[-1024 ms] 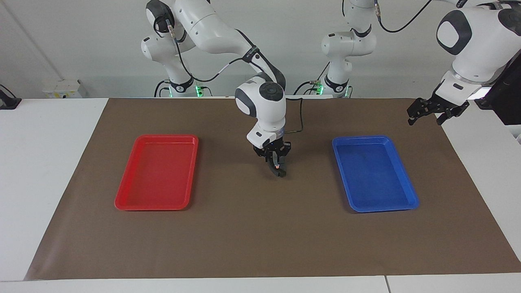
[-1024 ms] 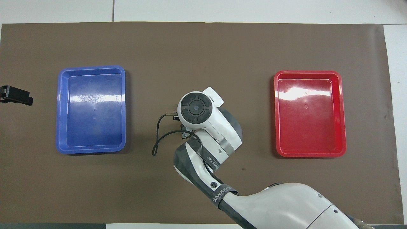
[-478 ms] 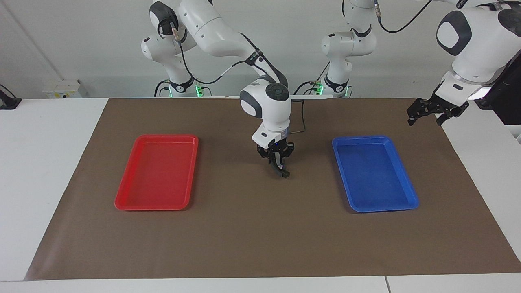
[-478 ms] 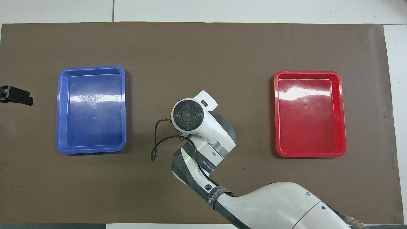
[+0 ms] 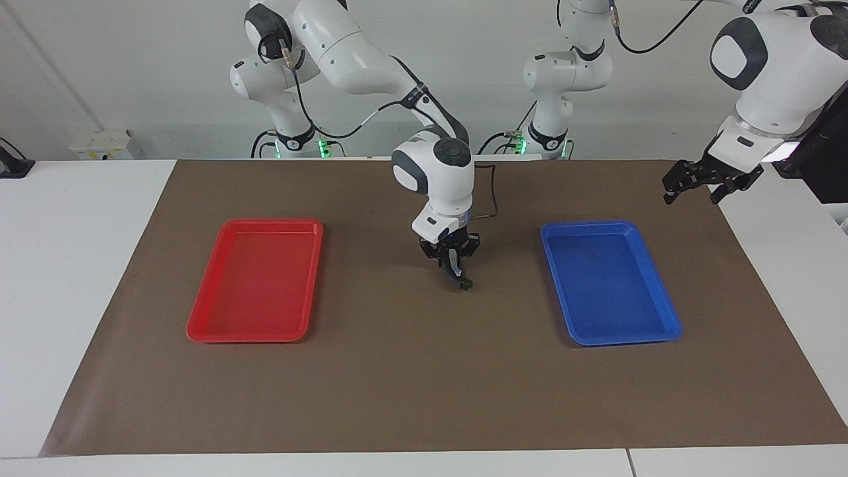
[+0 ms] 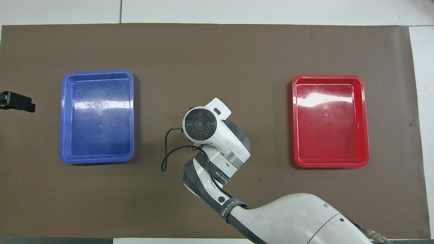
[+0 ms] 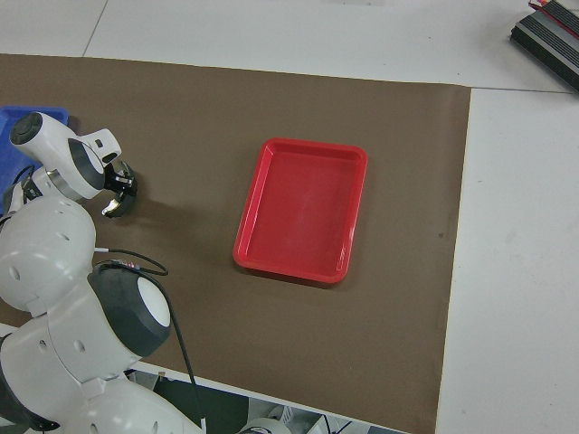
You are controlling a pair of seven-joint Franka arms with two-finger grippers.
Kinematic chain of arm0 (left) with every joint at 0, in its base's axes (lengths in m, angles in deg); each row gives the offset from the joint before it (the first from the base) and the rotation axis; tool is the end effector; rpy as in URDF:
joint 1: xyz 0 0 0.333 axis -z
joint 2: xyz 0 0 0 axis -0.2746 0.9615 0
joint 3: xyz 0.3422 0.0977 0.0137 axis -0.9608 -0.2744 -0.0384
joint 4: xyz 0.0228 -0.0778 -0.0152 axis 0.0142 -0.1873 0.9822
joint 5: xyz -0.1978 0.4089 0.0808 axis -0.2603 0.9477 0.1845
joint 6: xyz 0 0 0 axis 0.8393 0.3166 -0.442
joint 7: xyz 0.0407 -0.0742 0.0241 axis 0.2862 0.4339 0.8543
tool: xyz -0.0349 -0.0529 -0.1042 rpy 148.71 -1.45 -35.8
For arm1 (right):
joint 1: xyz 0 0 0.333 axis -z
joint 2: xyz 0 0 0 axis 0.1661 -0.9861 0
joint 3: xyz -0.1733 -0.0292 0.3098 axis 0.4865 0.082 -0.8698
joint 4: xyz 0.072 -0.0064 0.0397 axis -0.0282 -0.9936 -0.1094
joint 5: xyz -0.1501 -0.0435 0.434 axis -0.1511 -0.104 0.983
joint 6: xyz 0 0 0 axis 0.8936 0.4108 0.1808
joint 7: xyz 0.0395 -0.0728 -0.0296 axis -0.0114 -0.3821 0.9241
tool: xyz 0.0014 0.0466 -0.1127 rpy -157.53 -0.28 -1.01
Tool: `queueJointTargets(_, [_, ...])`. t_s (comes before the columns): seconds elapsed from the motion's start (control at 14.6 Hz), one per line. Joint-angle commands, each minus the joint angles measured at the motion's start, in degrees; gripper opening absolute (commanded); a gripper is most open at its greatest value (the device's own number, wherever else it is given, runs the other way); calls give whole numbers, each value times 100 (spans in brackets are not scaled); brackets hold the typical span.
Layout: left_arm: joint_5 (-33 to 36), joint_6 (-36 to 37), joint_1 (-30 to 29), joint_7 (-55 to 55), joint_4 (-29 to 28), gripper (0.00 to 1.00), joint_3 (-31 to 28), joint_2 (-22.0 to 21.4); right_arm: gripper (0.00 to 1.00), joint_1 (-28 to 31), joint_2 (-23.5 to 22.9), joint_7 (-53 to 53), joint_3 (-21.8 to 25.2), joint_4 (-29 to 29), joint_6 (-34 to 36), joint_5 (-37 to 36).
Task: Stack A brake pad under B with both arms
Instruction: 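Lower the curved pad onto the small pad with the right gripper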
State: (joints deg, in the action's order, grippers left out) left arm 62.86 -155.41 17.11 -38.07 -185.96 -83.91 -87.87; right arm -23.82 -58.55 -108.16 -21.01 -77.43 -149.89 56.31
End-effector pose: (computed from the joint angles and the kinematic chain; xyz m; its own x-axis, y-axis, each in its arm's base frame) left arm 0.6253 0.0399 0.5922 0.9940 -0.1030 -0.0361 -0.1039 -0.9943 -0.0230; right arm 0.5744 0.4909 0.2877 0.9965 -0.0193 0.0808 -0.0156 -0.9988 -0.0465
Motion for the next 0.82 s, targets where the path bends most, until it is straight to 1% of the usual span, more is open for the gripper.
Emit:
queueJointTargets(0.0, [12,82,-73,-73,44,99,56,16,0,-2,60,-93,-6,-136,-228,-134])
queueJointTargets(0.27, [12,82,-73,-82,44,99,56,16,1,-2,69,-93,-15,-171,-228,-134])
queueJointTargets(0.75, [12,82,-73,-73,44,99,56,16,7,-2,69,-93,-15,-180,-307,-117])
